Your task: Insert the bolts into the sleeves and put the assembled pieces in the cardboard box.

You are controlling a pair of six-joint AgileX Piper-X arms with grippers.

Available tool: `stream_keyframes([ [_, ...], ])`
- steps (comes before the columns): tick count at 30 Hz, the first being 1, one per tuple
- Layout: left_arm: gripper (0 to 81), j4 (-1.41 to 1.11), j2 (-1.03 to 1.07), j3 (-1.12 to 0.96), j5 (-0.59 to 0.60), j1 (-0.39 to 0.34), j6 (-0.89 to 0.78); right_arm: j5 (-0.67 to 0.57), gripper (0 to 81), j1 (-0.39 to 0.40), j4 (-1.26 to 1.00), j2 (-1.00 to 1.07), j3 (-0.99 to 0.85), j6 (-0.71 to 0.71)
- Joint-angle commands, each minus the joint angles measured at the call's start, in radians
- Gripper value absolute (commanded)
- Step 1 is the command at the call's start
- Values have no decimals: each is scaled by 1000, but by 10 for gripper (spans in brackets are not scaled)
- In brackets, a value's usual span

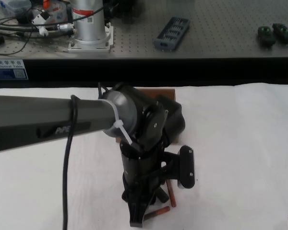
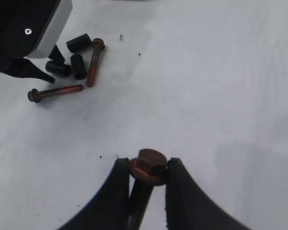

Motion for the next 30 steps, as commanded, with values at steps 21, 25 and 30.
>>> stream_keyframes([
  [21, 71, -104, -125, 2, 73, 7, -510, -7, 36, -4, -8, -8, -71, -9],
  [25, 71, -135, -207, 8, 98, 34, -702, -7, 36, -4, -23, -8, -108, -37],
  [30, 71, -235, -329, 101, 143, 56, -821, -30, 36, -4, -180, -8, -122, -98],
])
